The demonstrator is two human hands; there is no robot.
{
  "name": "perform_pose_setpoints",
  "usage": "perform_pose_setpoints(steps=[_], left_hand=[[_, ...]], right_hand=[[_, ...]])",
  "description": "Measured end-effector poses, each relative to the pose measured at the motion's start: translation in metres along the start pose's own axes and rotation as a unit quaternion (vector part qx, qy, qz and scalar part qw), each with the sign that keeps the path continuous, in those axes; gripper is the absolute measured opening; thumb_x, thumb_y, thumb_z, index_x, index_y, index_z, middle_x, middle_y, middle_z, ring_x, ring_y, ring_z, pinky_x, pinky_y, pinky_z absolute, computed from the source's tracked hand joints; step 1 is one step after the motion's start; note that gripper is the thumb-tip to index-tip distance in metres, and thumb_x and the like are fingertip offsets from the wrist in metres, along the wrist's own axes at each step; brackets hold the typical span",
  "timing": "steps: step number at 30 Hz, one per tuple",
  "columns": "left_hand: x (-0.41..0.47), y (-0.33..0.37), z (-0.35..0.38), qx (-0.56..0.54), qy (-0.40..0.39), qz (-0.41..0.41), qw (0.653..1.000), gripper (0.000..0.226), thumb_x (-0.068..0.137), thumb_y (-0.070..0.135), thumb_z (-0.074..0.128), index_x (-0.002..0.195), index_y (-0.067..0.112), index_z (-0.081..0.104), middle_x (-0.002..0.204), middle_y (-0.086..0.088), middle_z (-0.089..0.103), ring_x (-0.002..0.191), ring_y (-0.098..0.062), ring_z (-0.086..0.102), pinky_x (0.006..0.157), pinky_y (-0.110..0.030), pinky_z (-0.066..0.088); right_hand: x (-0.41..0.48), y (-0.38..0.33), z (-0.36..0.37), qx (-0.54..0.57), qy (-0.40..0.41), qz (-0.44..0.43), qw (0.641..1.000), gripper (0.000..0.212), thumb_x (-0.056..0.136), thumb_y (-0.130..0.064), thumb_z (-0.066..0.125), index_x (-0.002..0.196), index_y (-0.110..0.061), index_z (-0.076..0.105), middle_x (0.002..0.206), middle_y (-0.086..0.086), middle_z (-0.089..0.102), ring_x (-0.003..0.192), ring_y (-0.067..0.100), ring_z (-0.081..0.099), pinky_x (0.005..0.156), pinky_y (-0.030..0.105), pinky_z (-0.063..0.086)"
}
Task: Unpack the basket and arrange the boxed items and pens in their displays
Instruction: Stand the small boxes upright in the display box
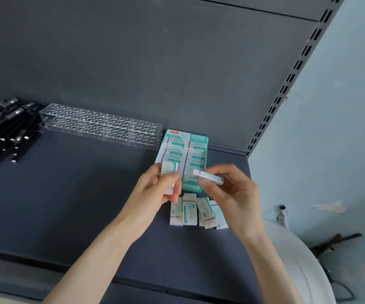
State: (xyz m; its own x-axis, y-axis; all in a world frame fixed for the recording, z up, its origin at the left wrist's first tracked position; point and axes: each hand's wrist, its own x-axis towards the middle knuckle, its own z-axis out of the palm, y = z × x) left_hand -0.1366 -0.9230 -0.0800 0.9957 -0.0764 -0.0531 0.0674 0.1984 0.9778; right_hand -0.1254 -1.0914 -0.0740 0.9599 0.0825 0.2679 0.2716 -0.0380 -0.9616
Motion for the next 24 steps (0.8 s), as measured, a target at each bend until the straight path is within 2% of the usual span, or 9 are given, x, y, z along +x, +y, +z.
perform_pose_setpoints(steps=[2,3,4,6,10,12,14,18,24], left_hand=[[0.009,0.006,-0.006,-0.003,-0.021,-0.017,1.000,0.034,0.080,0.040,0.062,0.097,0.012,0.068,0.057,-0.001,0.048,0.055,-0.014,0.040,0.061,-0.023,0.043],[0.013,0.008,-0.010,0.008,-0.021,-0.013,1.000,0.029,0.078,0.042,0.064,0.081,0.014,0.069,0.054,-0.001,0.045,0.053,-0.014,0.038,0.058,-0.022,0.040],[0.017,0.010,-0.014,0.023,-0.020,-0.003,1.000,0.026,0.078,0.041,0.067,0.065,0.019,0.065,0.052,0.000,0.043,0.052,-0.014,0.037,0.056,-0.022,0.038],[0.025,0.011,-0.025,0.050,-0.024,0.021,0.998,0.032,0.081,0.033,0.071,0.052,0.024,0.061,0.051,0.002,0.042,0.052,-0.013,0.036,0.053,-0.020,0.037],[0.045,0.015,-0.051,0.099,-0.028,0.032,0.994,0.018,0.083,0.023,0.072,0.066,0.029,0.070,0.053,0.007,0.050,0.051,-0.008,0.042,0.053,-0.018,0.040],[0.055,0.016,-0.061,0.120,-0.016,0.023,0.992,0.003,0.083,0.024,0.071,0.081,0.026,0.070,0.054,0.011,0.055,0.052,-0.005,0.045,0.054,-0.018,0.043],[0.066,0.014,-0.070,0.121,0.006,0.014,0.993,0.012,0.085,0.028,0.068,0.094,0.023,0.062,0.058,0.013,0.058,0.053,-0.004,0.048,0.054,-0.017,0.045],[0.081,0.007,-0.079,0.052,0.060,-0.037,0.996,0.003,0.094,0.017,0.049,0.096,0.017,0.051,0.069,0.002,0.062,0.058,-0.008,0.053,0.056,-0.024,0.044],[0.081,-0.005,-0.081,0.021,0.097,-0.001,0.995,0.008,0.095,0.011,0.050,0.095,0.014,0.057,0.081,0.004,0.069,0.073,-0.009,0.069,0.059,-0.018,0.051]], right_hand=[[0.009,-0.002,0.007,0.008,-0.027,-0.013,1.000,0.022,0.077,0.006,0.069,0.084,-0.015,0.068,0.089,-0.002,0.068,0.084,0.011,0.067,0.072,0.018,0.052],[0.013,-0.002,0.011,0.003,-0.038,-0.020,0.999,0.024,0.076,0.007,0.069,0.085,-0.015,0.069,0.093,0.001,0.066,0.088,0.012,0.066,0.075,0.018,0.051],[0.017,-0.001,0.014,0.001,-0.045,-0.023,0.999,0.024,0.076,0.007,0.069,0.086,-0.015,0.070,0.096,0.004,0.065,0.091,0.012,0.066,0.077,0.018,0.051],[0.024,0.001,0.019,0.011,-0.050,-0.018,0.999,0.024,0.076,0.008,0.068,0.090,-0.011,0.070,0.101,0.008,0.063,0.093,0.011,0.065,0.077,0.017,0.050],[0.038,0.009,0.032,0.011,-0.025,0.018,0.999,0.023,0.076,0.006,0.070,0.095,-0.006,0.066,0.099,0.001,0.071,0.090,0.014,0.068,0.074,0.018,0.052],[0.049,0.014,0.039,-0.066,0.016,0.020,0.998,0.021,0.075,0.001,0.074,0.089,-0.013,0.067,0.092,-0.008,0.072,0.082,0.009,0.068,0.073,0.015,0.051],[0.061,0.020,0.045,-0.199,0.063,0.001,0.978,0.021,0.073,-0.005,0.077,0.083,-0.021,0.067,0.088,-0.016,0.068,0.074,0.004,0.063,0.070,0.009,0.046],[0.084,0.031,0.053,-0.310,0.088,0.007,0.947,0.018,0.074,-0.004,0.076,0.090,-0.012,0.072,0.089,-0.008,0.065,0.069,0.000,0.060,0.070,0.003,0.042],[0.096,0.038,0.064,-0.360,0.059,0.026,0.931,0.017,0.077,-0.001,0.072,0.093,-0.004,0.072,0.097,-0.001,0.058,0.072,0.012,0.061,0.081,0.019,0.051]])
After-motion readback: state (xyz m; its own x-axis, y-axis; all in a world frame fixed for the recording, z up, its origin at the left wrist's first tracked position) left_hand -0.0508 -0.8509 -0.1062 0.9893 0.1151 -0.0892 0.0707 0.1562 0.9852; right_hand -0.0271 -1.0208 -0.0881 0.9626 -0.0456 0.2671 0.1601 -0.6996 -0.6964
